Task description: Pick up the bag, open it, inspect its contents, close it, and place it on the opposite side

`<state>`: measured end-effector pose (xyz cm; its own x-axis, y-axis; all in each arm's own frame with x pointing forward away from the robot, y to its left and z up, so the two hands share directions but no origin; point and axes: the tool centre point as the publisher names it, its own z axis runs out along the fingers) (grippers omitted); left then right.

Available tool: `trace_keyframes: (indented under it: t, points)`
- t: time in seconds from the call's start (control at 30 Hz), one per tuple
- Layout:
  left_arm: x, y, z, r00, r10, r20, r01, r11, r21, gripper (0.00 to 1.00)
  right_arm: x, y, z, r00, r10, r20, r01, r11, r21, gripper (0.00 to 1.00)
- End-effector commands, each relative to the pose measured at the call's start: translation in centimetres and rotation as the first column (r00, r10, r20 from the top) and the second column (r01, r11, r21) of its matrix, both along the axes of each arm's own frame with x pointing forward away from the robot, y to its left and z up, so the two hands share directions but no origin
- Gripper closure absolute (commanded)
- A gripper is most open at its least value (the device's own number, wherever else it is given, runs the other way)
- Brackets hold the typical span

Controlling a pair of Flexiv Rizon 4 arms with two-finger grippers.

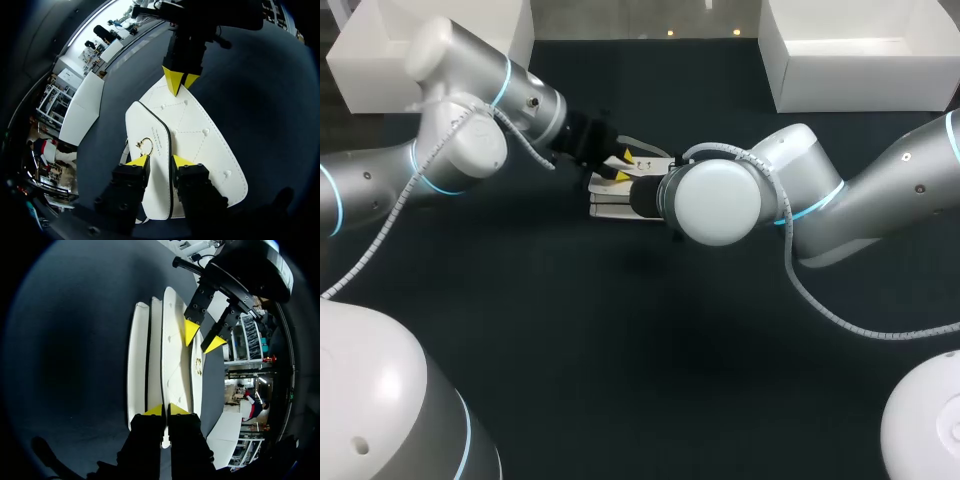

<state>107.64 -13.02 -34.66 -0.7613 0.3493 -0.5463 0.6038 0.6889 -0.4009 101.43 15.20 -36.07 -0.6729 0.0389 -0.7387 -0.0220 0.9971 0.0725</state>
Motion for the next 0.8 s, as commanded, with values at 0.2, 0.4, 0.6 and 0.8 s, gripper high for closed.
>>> trace_keyframes:
  t: [0.2,0.4,0.6,0.8]
  points:
    - [1.3,-0.5,-0.5,0.999,0.044,-0.015,-0.044,0.999,0.006,1.00,-0.1,0.1,-0.1,1.000,0.000,0.002,0.000,1.000,0.000,1.00]
    - [2.2,-0.2,1.0,0.995,0.056,-0.085,-0.057,0.998,-0.018,1.00,-0.1,0.1,-0.1,1.000,0.000,0.002,0.000,1.000,0.000,1.00]
    - [3.3,-0.1,2.5,0.979,0.053,-0.198,-0.062,0.997,-0.038,1.00,-0.1,0.1,-0.1,1.000,0.000,0.002,0.000,1.000,0.000,1.00]
    - [4.5,0.0,3.4,0.960,0.081,-0.269,-0.091,0.996,-0.024,1.00,-0.1,0.1,-0.1,1.000,0.000,0.002,0.000,1.000,0.000,1.00]
